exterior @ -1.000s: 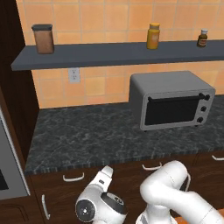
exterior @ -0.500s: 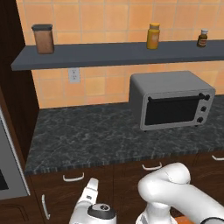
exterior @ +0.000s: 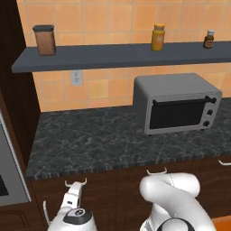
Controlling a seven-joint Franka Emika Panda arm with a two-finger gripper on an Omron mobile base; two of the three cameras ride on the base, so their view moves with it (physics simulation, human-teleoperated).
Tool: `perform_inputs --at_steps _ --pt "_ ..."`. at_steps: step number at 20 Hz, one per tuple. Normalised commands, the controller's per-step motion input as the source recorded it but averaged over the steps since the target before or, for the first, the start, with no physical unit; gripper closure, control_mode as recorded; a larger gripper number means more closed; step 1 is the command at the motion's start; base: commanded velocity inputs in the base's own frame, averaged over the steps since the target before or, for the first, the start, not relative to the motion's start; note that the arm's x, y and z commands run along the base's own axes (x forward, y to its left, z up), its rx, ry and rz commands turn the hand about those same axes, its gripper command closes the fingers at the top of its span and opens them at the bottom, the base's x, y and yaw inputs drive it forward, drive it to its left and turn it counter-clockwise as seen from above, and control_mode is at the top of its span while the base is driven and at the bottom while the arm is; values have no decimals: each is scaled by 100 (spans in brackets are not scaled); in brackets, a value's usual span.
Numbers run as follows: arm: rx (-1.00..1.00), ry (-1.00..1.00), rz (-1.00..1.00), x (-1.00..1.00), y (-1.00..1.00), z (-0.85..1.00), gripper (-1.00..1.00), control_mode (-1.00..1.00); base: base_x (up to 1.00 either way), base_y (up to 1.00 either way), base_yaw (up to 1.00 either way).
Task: Take a straw from the drawer in front and place it inside the glass cup on the dining counter.
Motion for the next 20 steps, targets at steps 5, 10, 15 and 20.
perform_inputs --at_steps 5,10,15,20 --pt "-13 -2 0 55 9 -26 -100 -100 0 0 0" --pt "-15 0 1 26 1 -50 -100 -100 0 0 0" --pt "-8 0 2 12 0 -34 -100 -100 0 0 0" --pt "-7 0 2 25 0 -20 -100 -100 0 0 0"
